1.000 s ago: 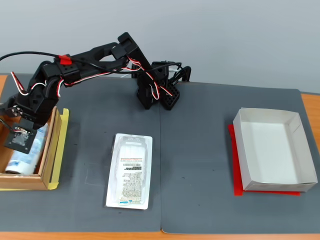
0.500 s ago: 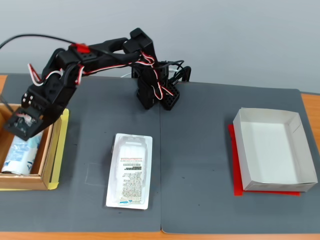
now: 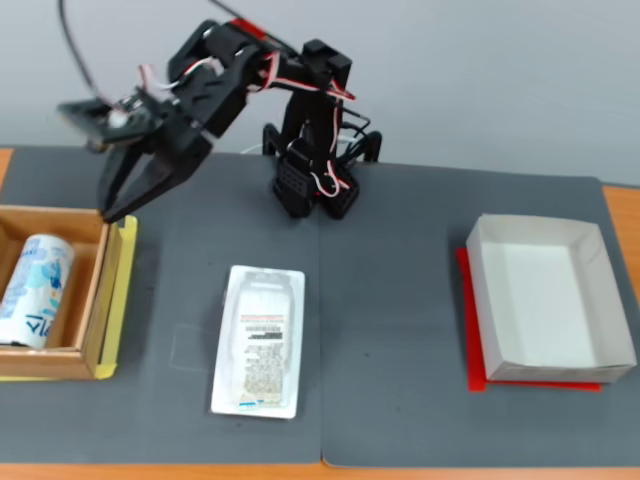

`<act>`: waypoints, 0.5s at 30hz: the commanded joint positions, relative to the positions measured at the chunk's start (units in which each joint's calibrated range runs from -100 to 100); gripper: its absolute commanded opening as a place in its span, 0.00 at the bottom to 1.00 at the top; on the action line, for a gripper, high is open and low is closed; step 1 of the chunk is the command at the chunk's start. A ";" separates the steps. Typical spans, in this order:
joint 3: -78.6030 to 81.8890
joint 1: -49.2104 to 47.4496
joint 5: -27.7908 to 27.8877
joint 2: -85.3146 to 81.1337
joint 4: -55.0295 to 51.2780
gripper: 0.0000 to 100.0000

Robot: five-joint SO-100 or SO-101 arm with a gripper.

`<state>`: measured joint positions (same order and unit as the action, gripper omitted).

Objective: Pick the can and put it in the brown box

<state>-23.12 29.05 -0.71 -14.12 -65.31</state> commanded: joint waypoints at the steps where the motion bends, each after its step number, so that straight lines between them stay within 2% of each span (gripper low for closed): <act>1: -1.86 -3.86 -2.42 -5.32 -0.26 0.01; 7: 0.77 -9.23 -3.10 -9.14 -2.77 0.01; 15: 20.31 -14.26 -2.73 -23.20 -1.82 0.01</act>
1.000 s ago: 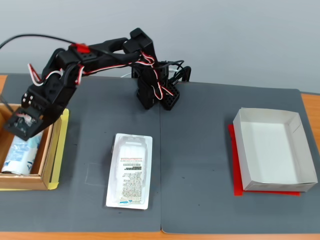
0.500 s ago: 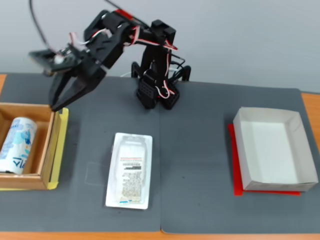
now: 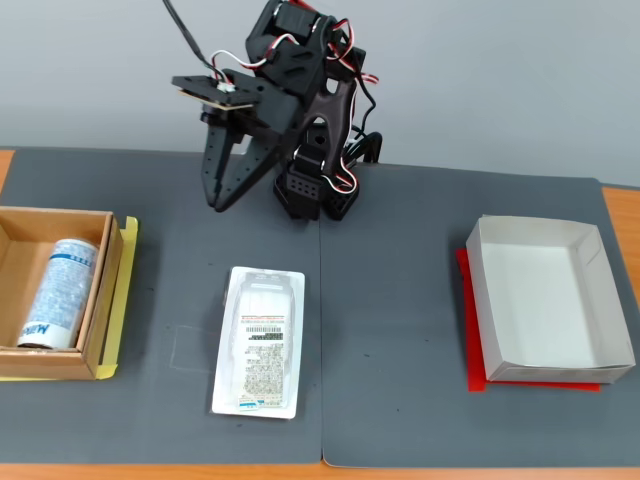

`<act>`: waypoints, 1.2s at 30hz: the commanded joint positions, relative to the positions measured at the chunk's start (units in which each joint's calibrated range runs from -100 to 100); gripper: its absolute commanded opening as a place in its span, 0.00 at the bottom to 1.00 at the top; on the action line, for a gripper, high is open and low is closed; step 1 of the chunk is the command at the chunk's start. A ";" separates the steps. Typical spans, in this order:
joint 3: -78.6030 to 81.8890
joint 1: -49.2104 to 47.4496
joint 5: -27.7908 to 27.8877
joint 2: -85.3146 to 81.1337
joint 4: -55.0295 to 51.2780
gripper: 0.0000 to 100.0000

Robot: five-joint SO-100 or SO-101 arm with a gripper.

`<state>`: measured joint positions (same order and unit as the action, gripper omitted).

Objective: Pick the can and put it in the brown box

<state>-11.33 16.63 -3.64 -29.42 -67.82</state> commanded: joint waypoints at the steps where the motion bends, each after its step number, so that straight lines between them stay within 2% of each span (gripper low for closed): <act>1: 11.06 -2.49 0.20 -9.76 0.69 0.01; 9: 33.14 -7.37 0.25 -20.10 2.69 0.01; 17: 57.49 -11.92 -0.06 -27.97 19.86 0.01; 21: 68.35 -13.06 -0.06 -35.09 25.24 0.01; 29: 86.63 -14.19 0.30 -49.49 25.50 0.01; 36: 96.58 -16.14 0.30 -61.86 24.80 0.01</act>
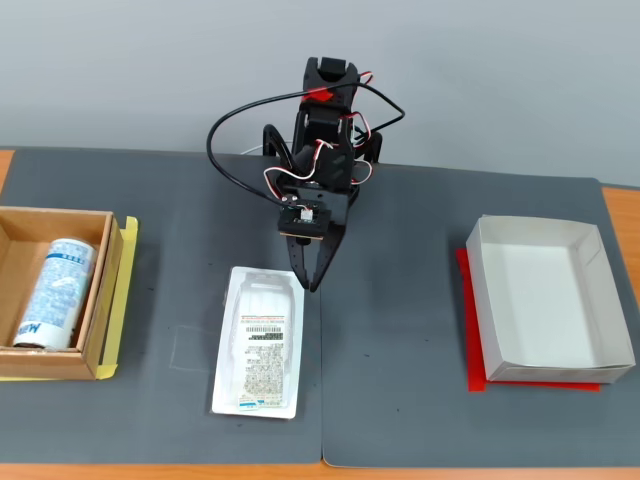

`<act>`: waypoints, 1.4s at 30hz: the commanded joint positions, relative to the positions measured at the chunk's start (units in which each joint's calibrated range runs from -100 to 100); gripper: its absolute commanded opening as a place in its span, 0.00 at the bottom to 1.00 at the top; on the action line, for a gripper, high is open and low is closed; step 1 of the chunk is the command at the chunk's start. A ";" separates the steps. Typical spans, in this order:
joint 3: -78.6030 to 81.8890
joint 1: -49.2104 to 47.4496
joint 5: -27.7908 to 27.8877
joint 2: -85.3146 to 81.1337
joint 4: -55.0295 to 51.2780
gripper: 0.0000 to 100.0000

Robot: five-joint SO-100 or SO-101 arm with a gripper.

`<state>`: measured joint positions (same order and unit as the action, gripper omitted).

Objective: Pick the can and put it in the brown box

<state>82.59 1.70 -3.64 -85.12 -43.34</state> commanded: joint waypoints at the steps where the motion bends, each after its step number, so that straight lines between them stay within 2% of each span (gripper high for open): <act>1: 3.65 -1.94 0.30 -7.76 0.32 0.01; 5: 8.45 -4.79 0.36 -14.03 0.23 0.01; 13: 16.86 -5.19 0.36 -14.71 -0.03 0.01; 25: 12.79 -6.25 -0.06 -14.88 -21.45 0.01; 28: 10.08 -6.25 -0.06 -14.88 -30.99 0.01; 42: 9.53 -5.84 -0.06 -14.28 -30.73 0.01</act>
